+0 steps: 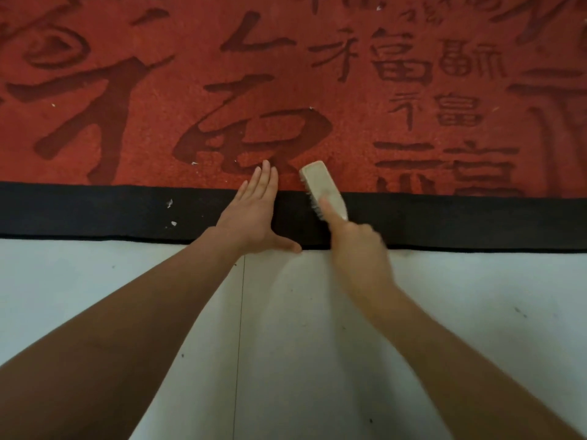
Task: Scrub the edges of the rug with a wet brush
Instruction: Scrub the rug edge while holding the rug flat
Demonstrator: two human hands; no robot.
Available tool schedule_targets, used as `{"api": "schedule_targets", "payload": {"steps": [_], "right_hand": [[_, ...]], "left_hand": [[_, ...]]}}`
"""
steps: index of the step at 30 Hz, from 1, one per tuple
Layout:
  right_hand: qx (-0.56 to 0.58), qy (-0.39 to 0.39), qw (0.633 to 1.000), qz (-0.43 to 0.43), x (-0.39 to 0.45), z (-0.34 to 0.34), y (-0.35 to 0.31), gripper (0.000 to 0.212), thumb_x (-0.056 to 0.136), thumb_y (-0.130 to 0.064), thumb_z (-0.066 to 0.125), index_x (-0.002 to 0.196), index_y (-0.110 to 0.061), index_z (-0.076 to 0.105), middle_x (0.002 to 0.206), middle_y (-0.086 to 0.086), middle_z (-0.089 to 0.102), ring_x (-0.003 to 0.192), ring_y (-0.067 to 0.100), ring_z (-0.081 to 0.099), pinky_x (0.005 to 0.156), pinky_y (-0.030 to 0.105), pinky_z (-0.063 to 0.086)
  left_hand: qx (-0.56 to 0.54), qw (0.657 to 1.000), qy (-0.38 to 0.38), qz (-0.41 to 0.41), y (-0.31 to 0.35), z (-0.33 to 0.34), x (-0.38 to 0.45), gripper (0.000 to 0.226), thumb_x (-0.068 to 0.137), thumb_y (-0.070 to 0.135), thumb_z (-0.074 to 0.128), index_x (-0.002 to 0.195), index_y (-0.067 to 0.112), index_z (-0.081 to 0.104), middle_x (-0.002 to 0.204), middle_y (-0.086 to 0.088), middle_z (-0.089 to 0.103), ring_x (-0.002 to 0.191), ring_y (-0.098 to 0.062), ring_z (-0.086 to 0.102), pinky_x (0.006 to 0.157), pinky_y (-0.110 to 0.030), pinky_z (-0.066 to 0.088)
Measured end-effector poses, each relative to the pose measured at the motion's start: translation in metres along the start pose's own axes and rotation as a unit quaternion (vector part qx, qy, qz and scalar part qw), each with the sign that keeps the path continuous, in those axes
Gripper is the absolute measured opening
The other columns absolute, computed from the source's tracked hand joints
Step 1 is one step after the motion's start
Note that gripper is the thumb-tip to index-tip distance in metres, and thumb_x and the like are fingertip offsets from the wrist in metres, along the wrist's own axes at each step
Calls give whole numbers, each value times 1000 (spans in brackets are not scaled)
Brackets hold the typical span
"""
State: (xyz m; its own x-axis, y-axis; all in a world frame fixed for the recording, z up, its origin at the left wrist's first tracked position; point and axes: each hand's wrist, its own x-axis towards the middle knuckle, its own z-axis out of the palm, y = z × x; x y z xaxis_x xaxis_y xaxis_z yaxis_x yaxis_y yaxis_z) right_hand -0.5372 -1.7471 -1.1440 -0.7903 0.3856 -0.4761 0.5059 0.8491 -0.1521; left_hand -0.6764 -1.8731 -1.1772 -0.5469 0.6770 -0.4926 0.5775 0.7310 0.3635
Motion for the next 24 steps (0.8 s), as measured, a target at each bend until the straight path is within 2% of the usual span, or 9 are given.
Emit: {"api": "schedule_targets", "payload": {"steps": [4,6,9,13,15,17,19,22,24], "right_hand": [[-17,-72,989,-124,-40,11,25,77,99,-17,35,144,-52,-17,100,7,54,93,29,61,81,40,47],[-128,-62,988,-56,-20,-12,64,71,100,-16,32,149,-46,-10,97,6,53,90,28,62,77,38,47],[-38,32,998,33,15,-17,32,65,97,-8,35,151,-39,18,90,11,56,86,32,62,72,41,49],[-11,-40,990,-132,-30,10,23,75,98,-12,35,149,-48,-5,98,8,56,90,29,61,77,40,47],[-79,-83,987,-116,-30,-11,66,69,100,-18,32,148,-52,-3,94,4,53,87,28,60,72,38,46],[-130,-22,990,-40,0,-29,73,71,98,-14,34,148,-52,0,90,7,54,83,29,61,68,38,44],[-40,12,999,-13,7,-17,37,71,97,-11,36,149,-50,7,92,14,59,86,34,62,70,41,46],[18,-49,993,-103,-26,6,15,77,97,-13,36,147,-52,-7,99,12,60,92,31,62,79,40,47],[-54,-96,983,-145,-35,-9,52,73,99,-21,35,144,-56,-11,102,9,60,94,29,62,81,38,46]], "left_hand": [[6,1000,-1,5,-4,1,-2,144,64,72,72,151,12,-25,156,-3,-35,144,-14,-29,118,-30,-13],[10,1000,-3,1,-2,1,-1,144,64,72,73,151,11,-25,156,-4,-35,144,-15,-29,119,-32,-12],[13,1000,-17,-12,3,-2,1,145,64,70,74,150,11,-26,155,-5,-36,144,-16,-29,119,-33,-12],[22,999,-22,-13,1,-4,0,146,63,72,73,150,11,-27,155,-4,-37,144,-16,-30,118,-32,-12],[25,999,-35,-21,3,-5,0,146,64,70,74,150,11,-28,155,-5,-38,144,-17,-30,119,-33,-12],[37,998,-46,-36,9,-6,3,146,66,67,75,148,9,-30,153,-7,-40,143,-20,-32,119,-35,-12],[44,995,-73,-52,16,-10,6,147,67,65,76,146,7,-33,152,-10,-42,143,-23,-33,119,-37,-11],[62,992,-87,-68,21,-12,6,147,68,64,77,145,5,-34,151,-11,-43,142,-24,-34,120,-39,-9],[59,991,-91,-72,22,-16,4,147,67,64,77,146,6,-33,151,-11,-42,143,-24,-33,120,-39,-9]]}}
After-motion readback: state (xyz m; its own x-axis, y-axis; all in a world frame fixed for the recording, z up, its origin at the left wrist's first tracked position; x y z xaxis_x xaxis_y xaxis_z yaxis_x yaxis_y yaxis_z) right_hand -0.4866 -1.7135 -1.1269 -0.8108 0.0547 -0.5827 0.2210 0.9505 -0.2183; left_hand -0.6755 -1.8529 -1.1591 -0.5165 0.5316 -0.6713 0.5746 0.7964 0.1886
